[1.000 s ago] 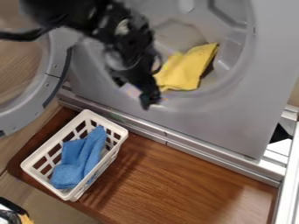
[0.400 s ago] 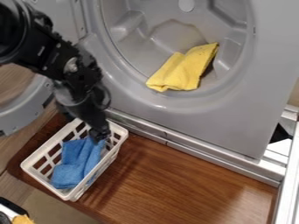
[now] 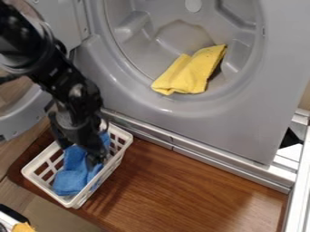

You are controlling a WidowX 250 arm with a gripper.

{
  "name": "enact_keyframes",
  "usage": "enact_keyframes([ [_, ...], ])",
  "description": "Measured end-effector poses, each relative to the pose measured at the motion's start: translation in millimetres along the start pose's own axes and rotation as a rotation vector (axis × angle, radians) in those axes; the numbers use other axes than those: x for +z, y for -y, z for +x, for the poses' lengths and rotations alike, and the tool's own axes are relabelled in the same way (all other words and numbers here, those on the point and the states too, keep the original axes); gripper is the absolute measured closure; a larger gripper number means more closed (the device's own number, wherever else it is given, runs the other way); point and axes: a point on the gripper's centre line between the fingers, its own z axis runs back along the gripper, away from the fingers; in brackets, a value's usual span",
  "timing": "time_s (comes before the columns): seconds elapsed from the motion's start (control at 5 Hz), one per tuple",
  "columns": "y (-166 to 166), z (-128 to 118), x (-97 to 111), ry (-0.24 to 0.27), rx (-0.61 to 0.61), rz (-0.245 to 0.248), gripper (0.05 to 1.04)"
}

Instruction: Take the blue cloth out the white cloth basket

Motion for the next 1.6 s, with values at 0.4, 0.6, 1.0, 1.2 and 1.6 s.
enact_keyframes([
  [0.4, -3, 1, -34, -0.07, 0.054, -0.02, 0.121],
  [0.6, -8, 5, -39, -0.064, 0.091, 0.008, 0.402],
  [1.0, -5, 10, -38, -0.066, 0.09, 0.014, 0.927],
  [1.2, -3, 10, -38, -0.071, 0.093, 0.004, 1.024],
  [1.6, -1, 29, -14, 0.019, 0.085, -0.005, 1.033],
])
